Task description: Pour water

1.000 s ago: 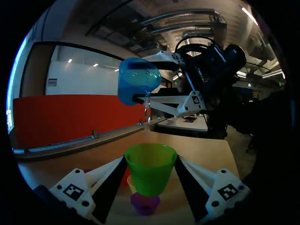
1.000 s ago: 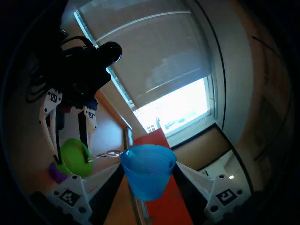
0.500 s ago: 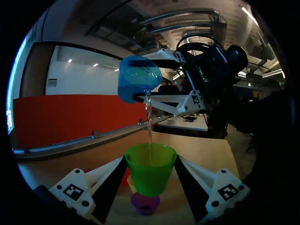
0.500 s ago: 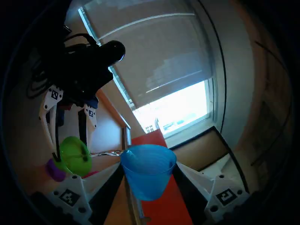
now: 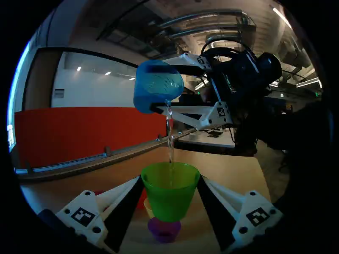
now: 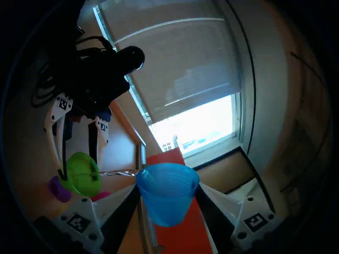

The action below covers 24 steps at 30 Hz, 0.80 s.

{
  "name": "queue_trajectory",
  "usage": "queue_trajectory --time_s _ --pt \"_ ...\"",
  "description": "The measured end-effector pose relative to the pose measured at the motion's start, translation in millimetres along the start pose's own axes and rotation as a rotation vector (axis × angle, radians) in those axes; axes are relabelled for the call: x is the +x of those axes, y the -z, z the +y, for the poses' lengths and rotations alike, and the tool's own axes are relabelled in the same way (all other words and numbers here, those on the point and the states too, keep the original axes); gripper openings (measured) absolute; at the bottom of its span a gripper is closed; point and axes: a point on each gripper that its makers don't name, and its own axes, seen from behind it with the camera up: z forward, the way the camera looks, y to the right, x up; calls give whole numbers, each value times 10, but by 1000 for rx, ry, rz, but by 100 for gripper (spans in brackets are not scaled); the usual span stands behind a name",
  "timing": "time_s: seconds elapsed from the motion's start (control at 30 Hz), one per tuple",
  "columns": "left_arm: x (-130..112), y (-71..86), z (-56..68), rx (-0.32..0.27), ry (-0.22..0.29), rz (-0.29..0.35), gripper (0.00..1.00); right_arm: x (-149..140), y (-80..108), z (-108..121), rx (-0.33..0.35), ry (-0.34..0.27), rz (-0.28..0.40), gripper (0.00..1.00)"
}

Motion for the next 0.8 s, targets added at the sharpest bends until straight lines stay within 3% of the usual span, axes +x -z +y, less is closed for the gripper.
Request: queue_trajectory --time_s 0.8 --pt "-14 -9 27 -2 -1 -2 87 9 19 84 -16 59 5 89"
